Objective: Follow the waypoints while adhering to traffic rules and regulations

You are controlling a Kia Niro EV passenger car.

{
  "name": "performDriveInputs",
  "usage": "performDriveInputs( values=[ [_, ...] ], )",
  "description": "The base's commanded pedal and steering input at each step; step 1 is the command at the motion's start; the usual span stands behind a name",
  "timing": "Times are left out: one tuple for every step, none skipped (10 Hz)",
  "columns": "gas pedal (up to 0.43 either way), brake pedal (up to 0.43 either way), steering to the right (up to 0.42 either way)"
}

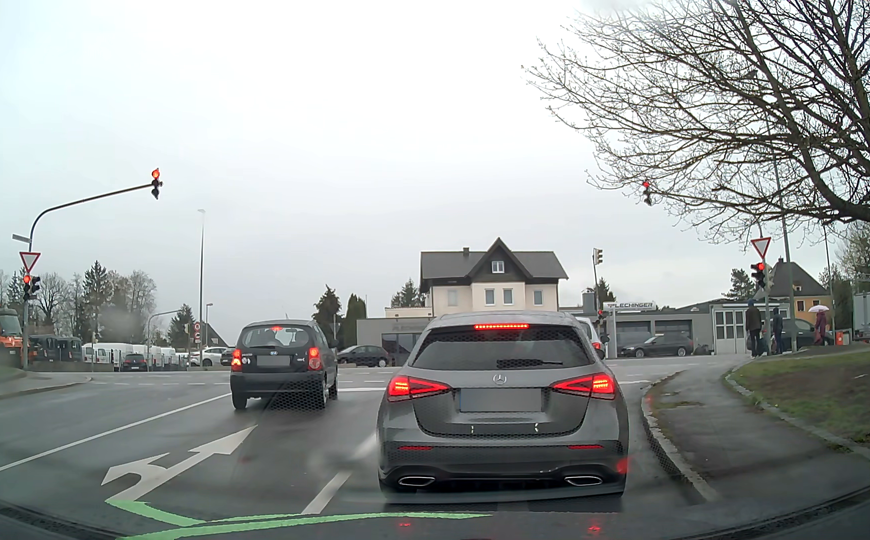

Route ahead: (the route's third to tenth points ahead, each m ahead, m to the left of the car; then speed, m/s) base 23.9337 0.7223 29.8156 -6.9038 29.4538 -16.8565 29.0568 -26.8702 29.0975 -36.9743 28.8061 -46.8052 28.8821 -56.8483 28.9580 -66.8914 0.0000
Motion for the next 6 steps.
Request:
performDriveInputs(
  values=[
    [0.000,0.445,0.161],
    [0.000,0.445,0.161],
    [0.000,0.451,0.160],
    [0.000,0.445,0.160],
    [0.000,0.445,0.161],
    [0.000,0.445,0.160]
  ],
)
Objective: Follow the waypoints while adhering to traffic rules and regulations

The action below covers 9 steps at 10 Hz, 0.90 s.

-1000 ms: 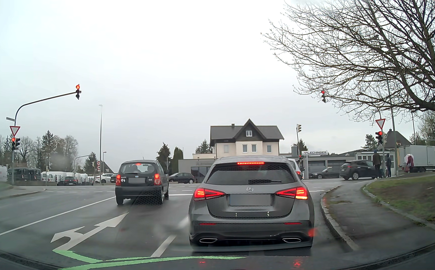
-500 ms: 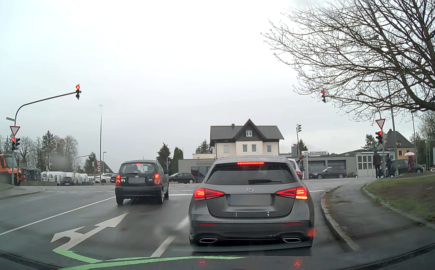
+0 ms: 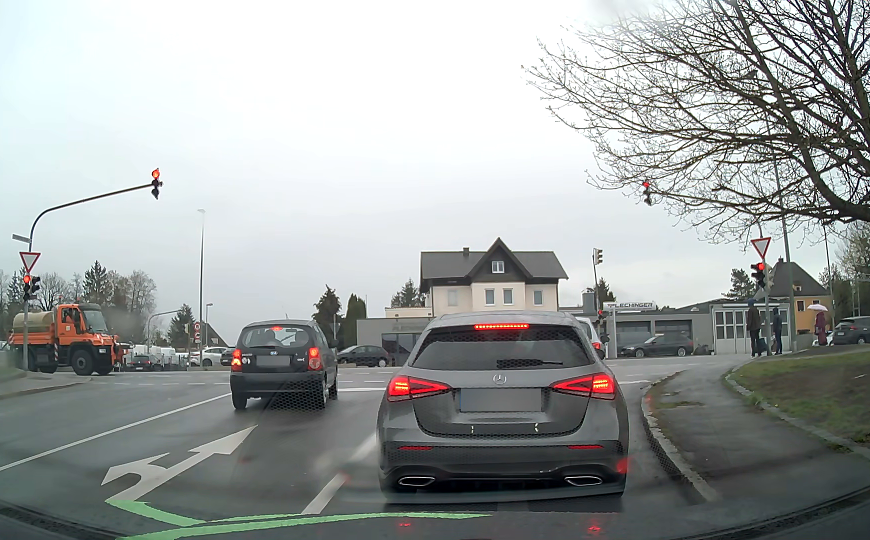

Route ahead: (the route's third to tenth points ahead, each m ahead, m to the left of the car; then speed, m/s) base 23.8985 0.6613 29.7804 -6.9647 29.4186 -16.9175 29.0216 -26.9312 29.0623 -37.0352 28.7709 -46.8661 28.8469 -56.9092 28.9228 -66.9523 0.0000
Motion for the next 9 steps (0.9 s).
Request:
performDriveInputs(
  values=[
    [0.000,0.445,0.161],
    [0.000,0.445,0.161],
    [0.000,0.445,0.161],
    [0.000,0.445,0.161],
    [0.000,0.445,0.160],
    [0.000,0.451,0.161],
    [0.000,0.451,0.160],
    [0.000,0.445,0.160],
    [0.000,0.451,0.160]
  ],
)
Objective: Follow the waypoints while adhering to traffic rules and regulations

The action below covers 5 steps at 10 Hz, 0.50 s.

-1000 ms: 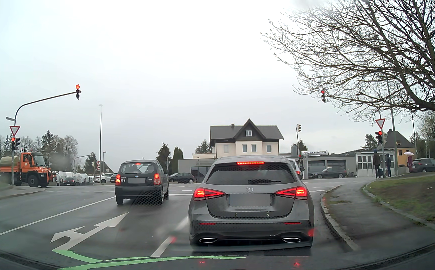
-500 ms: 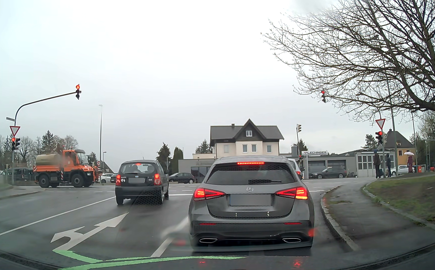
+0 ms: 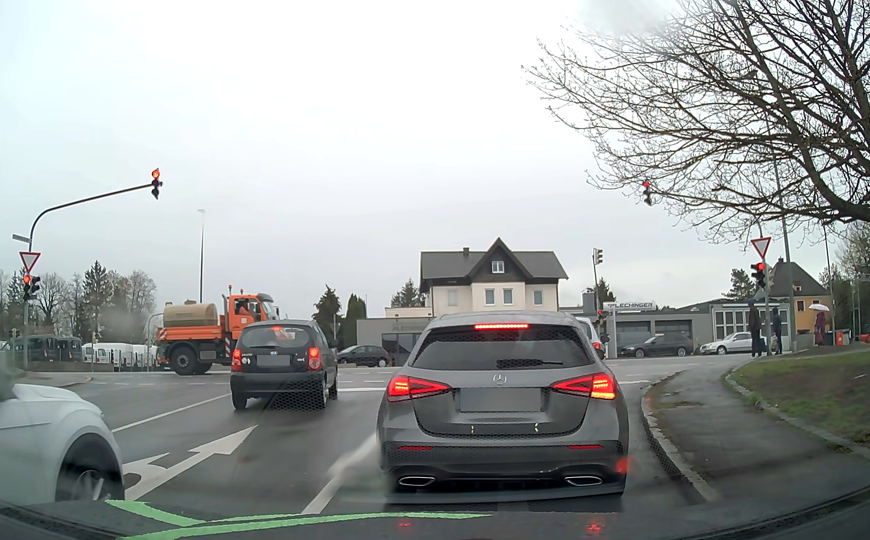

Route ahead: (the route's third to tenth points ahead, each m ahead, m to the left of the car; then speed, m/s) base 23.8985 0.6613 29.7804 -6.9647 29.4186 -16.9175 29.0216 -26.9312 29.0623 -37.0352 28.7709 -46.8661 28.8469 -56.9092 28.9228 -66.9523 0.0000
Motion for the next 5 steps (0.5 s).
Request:
performDriveInputs(
  values=[
    [0.000,0.451,0.161],
    [0.000,0.451,0.160],
    [0.000,0.445,0.160],
    [0.000,0.451,0.161],
    [0.000,0.451,0.160]
  ],
)
